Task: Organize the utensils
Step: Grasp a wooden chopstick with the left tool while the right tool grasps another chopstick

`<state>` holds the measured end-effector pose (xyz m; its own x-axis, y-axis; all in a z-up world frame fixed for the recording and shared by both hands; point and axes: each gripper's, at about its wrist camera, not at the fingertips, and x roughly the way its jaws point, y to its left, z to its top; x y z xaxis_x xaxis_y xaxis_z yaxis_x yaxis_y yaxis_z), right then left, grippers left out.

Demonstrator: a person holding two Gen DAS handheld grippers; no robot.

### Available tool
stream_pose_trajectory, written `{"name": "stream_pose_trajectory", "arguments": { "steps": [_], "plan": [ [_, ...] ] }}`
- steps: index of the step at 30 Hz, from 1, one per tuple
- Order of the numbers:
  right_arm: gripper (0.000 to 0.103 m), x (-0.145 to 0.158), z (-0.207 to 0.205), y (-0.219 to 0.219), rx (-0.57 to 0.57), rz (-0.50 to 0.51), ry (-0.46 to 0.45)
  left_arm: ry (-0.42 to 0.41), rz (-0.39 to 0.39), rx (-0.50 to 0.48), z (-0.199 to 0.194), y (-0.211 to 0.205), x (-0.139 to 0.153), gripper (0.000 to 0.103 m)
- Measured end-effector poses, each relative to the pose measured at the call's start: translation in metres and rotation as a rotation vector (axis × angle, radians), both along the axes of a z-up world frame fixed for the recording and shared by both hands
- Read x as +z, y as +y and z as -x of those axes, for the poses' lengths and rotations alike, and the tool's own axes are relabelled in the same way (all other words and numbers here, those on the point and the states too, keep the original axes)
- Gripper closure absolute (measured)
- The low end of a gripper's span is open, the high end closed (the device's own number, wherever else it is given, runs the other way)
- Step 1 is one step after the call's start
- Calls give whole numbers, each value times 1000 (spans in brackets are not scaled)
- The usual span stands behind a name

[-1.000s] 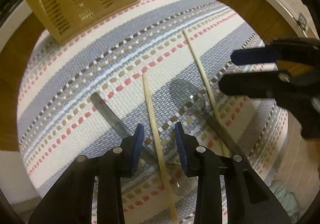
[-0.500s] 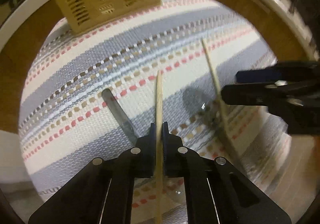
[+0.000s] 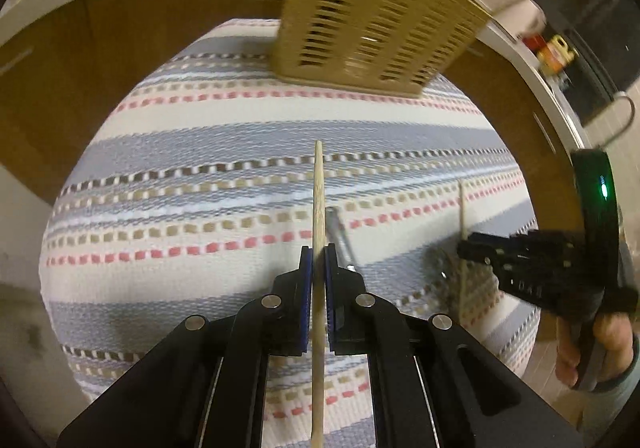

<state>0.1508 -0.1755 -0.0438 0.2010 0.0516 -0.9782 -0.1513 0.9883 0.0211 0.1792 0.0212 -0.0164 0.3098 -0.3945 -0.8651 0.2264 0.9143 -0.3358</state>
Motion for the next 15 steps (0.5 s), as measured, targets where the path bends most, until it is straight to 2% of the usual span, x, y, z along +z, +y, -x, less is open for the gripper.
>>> {"name": "stream_pose_trajectory", "arguments": {
  "steps": [5,9,12,15],
  "plan": [
    [98,-1,10,23,126,94,-23,19,-8,30,-2,11,-12,99],
    [99,-2,12,20,191,155,-17,42,-4,47,-3,18,-19,99],
    [99,-2,11,13,189,128,1,59,3,58,-2,25,-22,99],
    [97,-4,4,-4,147,58,46,88,-4,53,-5,26,-30,98]
  ]
}}
